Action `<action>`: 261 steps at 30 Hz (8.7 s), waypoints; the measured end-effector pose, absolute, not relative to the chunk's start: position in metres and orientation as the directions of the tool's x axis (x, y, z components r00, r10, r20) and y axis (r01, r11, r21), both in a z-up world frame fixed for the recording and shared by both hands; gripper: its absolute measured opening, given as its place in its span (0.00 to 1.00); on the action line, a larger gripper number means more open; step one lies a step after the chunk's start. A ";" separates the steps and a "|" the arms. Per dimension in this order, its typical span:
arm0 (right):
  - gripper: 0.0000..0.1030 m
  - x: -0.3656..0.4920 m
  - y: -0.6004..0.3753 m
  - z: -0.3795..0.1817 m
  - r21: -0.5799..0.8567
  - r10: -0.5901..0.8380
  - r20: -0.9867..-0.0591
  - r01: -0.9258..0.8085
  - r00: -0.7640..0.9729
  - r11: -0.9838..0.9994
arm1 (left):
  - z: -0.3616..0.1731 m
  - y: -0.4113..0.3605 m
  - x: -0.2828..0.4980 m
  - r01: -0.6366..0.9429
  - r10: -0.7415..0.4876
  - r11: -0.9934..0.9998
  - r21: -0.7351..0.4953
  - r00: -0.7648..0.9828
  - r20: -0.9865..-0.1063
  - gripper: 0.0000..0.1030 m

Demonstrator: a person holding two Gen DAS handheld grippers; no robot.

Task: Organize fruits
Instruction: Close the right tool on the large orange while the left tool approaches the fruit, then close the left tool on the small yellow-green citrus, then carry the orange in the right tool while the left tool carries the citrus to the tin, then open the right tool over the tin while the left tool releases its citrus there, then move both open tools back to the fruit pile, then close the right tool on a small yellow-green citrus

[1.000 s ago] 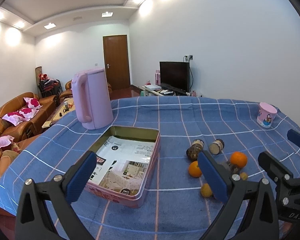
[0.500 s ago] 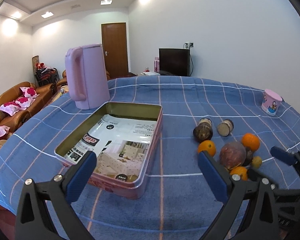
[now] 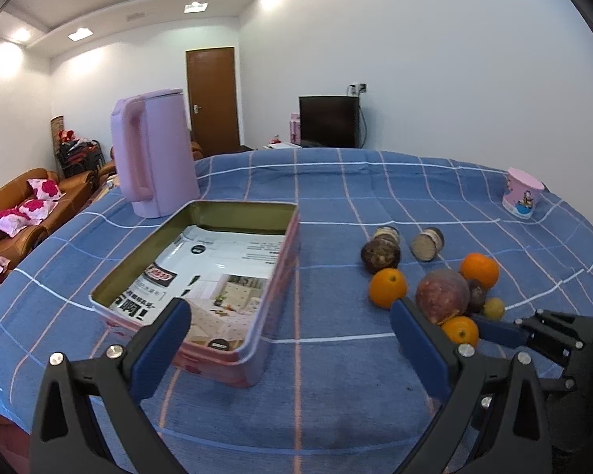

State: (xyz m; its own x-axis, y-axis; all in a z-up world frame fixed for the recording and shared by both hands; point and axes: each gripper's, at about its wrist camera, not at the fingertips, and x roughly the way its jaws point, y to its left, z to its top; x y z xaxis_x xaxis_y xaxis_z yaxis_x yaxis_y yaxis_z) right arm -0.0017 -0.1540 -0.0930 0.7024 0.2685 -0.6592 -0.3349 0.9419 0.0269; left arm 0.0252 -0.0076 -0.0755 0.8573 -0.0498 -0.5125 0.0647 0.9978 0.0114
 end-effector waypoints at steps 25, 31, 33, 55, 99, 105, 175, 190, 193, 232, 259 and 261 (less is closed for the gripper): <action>0.37 -0.014 -0.209 -0.079 0.060 0.167 -0.544 -0.160 0.822 0.985 | -0.105 -0.077 0.056 0.302 -0.225 0.953 -0.015 0.673 -0.705 0.65; 0.37 -0.015 -0.209 -0.079 0.055 0.165 -0.545 -0.161 0.822 0.985 | -0.110 -0.079 0.063 0.328 -0.250 0.944 -0.040 0.628 -0.737 0.52; 0.37 -0.014 -0.209 -0.080 0.052 0.163 -0.547 -0.161 0.821 0.986 | -0.110 -0.078 0.061 0.336 -0.262 0.941 -0.049 0.627 -0.734 0.41; 0.37 -0.022 -0.200 -0.078 0.015 0.179 -0.520 -0.200 0.835 0.980 | -0.096 -0.062 0.043 0.312 -0.276 0.949 -0.050 0.743 -0.610 0.27; 0.37 -0.037 -0.189 -0.060 -0.007 0.238 -0.430 -0.266 0.871 0.964 | -0.066 -0.032 0.024 0.186 -0.165 0.983 0.003 0.879 -0.447 0.27; 0.37 -0.029 -0.176 -0.048 -0.005 0.269 -0.426 -0.300 0.864 0.954 | -0.062 -0.019 0.030 0.159 -0.143 0.987 -0.003 0.877 -0.459 0.27; 0.38 0.103 -0.004 -0.074 -0.042 0.412 -0.638 -0.564 0.651 0.825 | -0.094 0.099 0.136 -0.010 0.048 0.998 0.063 0.768 -0.639 0.28; 0.61 0.058 -0.046 -0.052 -0.013 0.408 -0.580 -0.509 0.705 0.861 | -0.064 0.084 0.085 0.025 -0.026 1.000 -0.010 0.829 -0.559 0.83; 0.62 0.034 -0.073 -0.050 -0.036 0.373 -0.566 -0.474 0.735 0.880 | -0.061 0.064 0.071 0.068 -0.063 0.998 -0.011 0.840 -0.539 0.87; 0.29 0.024 -0.207 -0.101 0.098 0.234 -0.721 -0.238 0.652 0.966 | -0.089 -0.066 0.053 0.309 -0.241 0.951 0.001 0.743 -0.624 0.87; 0.29 0.003 -0.234 -0.092 0.034 0.121 -0.650 -0.131 0.750 0.991 | -0.108 -0.110 0.072 0.422 -0.313 0.906 -0.042 0.600 -0.736 0.49; 0.29 0.001 -0.234 -0.092 0.032 0.124 -0.646 -0.136 0.753 0.990 | -0.108 -0.110 0.071 0.421 -0.306 0.907 -0.029 0.610 -0.731 0.48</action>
State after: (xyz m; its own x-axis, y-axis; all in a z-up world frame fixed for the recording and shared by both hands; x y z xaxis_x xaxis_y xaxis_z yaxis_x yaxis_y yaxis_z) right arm 0.0015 -0.2339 -0.0916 0.7529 0.1241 -0.6464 -0.1357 0.9902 0.0321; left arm 0.0706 -0.1099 -0.1077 0.6096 -0.3062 -0.7311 0.4205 0.9068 -0.0292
